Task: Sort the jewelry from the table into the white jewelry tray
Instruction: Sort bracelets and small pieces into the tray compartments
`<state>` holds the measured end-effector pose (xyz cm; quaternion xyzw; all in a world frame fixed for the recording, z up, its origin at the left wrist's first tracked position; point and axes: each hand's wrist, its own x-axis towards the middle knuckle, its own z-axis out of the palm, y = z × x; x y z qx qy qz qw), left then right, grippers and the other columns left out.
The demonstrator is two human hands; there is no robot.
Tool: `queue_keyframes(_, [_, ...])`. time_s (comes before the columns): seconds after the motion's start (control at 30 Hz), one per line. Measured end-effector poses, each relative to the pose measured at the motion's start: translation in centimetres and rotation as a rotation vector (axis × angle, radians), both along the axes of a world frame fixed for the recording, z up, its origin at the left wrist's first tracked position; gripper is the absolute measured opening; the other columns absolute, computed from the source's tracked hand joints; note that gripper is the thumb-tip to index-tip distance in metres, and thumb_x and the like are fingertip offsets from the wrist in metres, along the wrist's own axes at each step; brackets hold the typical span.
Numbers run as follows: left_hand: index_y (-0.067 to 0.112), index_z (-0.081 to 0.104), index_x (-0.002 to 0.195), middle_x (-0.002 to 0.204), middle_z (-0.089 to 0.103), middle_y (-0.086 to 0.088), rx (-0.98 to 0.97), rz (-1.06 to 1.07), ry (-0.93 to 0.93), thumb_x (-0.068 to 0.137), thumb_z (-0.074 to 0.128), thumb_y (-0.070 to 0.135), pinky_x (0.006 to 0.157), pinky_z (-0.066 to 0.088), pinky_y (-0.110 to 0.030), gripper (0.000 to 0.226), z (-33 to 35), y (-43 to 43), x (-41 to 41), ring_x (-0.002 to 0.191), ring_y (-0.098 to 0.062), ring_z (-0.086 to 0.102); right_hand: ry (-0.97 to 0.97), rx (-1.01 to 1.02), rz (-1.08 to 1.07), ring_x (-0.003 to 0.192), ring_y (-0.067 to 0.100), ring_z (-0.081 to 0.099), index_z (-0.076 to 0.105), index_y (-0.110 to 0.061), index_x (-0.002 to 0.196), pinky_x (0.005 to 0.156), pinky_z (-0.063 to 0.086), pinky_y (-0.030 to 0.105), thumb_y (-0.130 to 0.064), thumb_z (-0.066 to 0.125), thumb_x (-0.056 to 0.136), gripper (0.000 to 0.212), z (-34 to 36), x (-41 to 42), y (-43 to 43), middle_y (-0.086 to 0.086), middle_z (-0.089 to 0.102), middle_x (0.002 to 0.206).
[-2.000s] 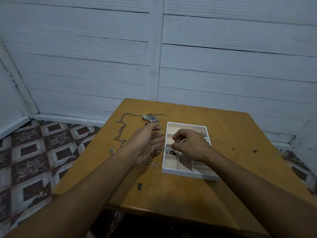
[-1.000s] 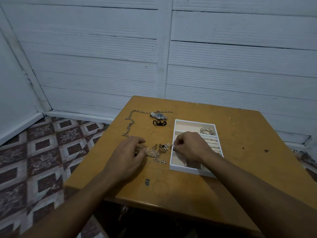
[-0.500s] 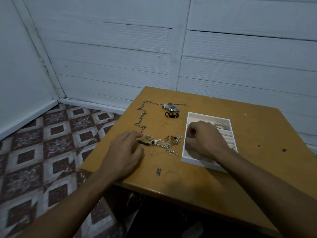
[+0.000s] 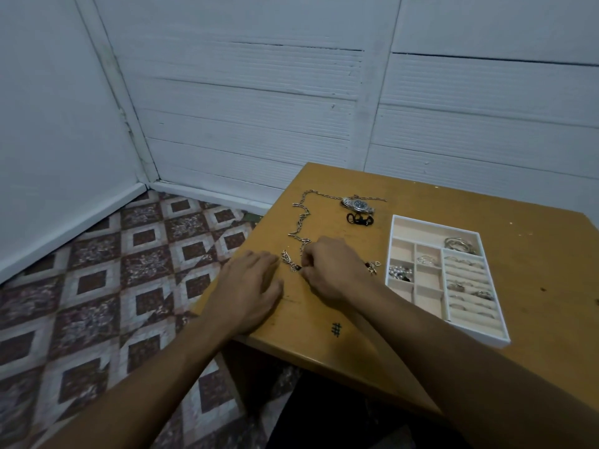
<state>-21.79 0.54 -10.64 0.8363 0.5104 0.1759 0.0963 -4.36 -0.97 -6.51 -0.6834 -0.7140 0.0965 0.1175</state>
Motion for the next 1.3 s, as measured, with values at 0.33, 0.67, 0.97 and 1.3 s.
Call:
queue_keyframes(0.33, [0.023,0.048,0.136,0.141,0.048,0.002,0.010,-0.012,-0.063,0.094,0.049,0.041,0.109,0.032,-0.043,0.046,0.9,0.5,0.8,0.130,-0.017,0.039,-0.090,-0.026,0.066,0.101,0.022,0.045,0.055,-0.016,0.100,0.092,0.038,0.039,-0.028,0.046,0.094,0.016,0.4,-0.1,-0.4,0.002,0.047,0.096])
queue_keyframes(0.67, [0.025,0.030,0.148,0.156,0.028,0.004,-0.064,-0.021,0.064,0.099,0.037,0.046,0.119,0.010,-0.040,0.054,0.7,-0.2,1.6,0.145,-0.017,0.018,-0.115,-0.050,0.000,0.115,0.026,0.042,0.056,-0.021,0.111,0.097,0.036,0.042,-0.032,0.050,0.095,0.020,0.2,0.3,0.4,0.005,0.054,0.116])
queue_keyframes(0.97, [0.025,0.027,0.150,0.158,0.024,0.004,-0.055,-0.013,0.071,0.100,0.033,0.046,0.118,0.008,-0.037,0.055,0.5,-0.6,1.6,0.147,-0.017,0.014,-0.217,-0.028,0.020,0.112,0.026,0.044,0.055,-0.013,0.115,0.098,0.035,0.043,-0.035,0.044,0.095,0.032,0.1,0.0,0.2,0.009,0.056,0.115])
queue_keyframes(1.3, [0.024,0.038,0.144,0.148,0.042,0.003,-0.069,0.015,-0.135,0.096,0.047,0.040,0.115,0.024,-0.037,0.051,0.7,-0.9,1.4,0.138,-0.017,0.032,-0.154,0.173,0.086,0.099,0.020,0.043,0.051,-0.015,0.107,0.094,0.035,0.040,-0.029,0.034,0.100,0.023,0.3,0.6,-0.6,0.004,0.052,0.106])
